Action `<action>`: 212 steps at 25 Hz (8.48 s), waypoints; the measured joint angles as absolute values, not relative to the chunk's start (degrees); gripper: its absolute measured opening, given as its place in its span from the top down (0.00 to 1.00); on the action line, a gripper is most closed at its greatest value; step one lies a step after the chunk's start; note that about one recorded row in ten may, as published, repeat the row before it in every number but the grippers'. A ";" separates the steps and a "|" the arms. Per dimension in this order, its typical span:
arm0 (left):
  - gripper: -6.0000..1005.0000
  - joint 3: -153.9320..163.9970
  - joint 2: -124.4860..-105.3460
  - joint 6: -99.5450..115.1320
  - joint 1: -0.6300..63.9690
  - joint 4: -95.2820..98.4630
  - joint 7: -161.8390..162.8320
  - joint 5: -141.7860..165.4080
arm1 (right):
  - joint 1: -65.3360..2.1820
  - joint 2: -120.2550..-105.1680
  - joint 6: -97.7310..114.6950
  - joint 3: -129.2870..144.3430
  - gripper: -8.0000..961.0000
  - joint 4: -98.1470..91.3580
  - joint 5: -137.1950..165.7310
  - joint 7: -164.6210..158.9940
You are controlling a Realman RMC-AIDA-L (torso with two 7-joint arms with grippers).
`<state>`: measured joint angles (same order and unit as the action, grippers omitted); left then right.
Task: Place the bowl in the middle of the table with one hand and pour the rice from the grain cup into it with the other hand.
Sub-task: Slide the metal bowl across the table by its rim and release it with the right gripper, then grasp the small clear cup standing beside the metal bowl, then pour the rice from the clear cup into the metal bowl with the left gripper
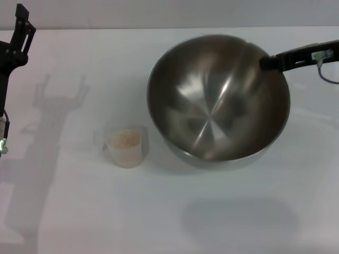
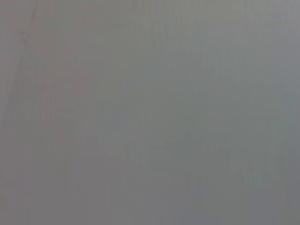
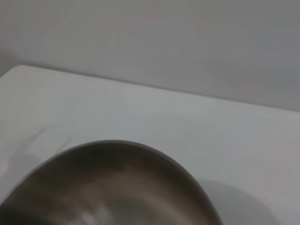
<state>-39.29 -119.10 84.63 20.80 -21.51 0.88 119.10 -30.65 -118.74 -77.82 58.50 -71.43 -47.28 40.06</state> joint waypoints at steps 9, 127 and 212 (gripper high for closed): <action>0.14 -39.21 -119.09 84.67 20.76 -21.54 0.88 119.09 | -32.64 -118.57 -77.82 58.78 0.97 -64.12 -46.34 40.17; 0.15 -14.56 -118.90 73.90 9.11 -21.53 -4.66 118.69 | -24.12 -118.81 86.35 107.83 0.49 -12.65 -41.70 1.76; 0.96 -21.31 -119.18 77.41 29.26 -27.21 -102.01 139.03 | -23.69 -118.42 88.35 107.74 0.49 -10.98 -41.93 2.29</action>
<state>-21.31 -119.18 77.41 29.26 -27.21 -102.01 139.03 -23.69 -118.42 88.35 107.74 -10.98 -41.93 2.29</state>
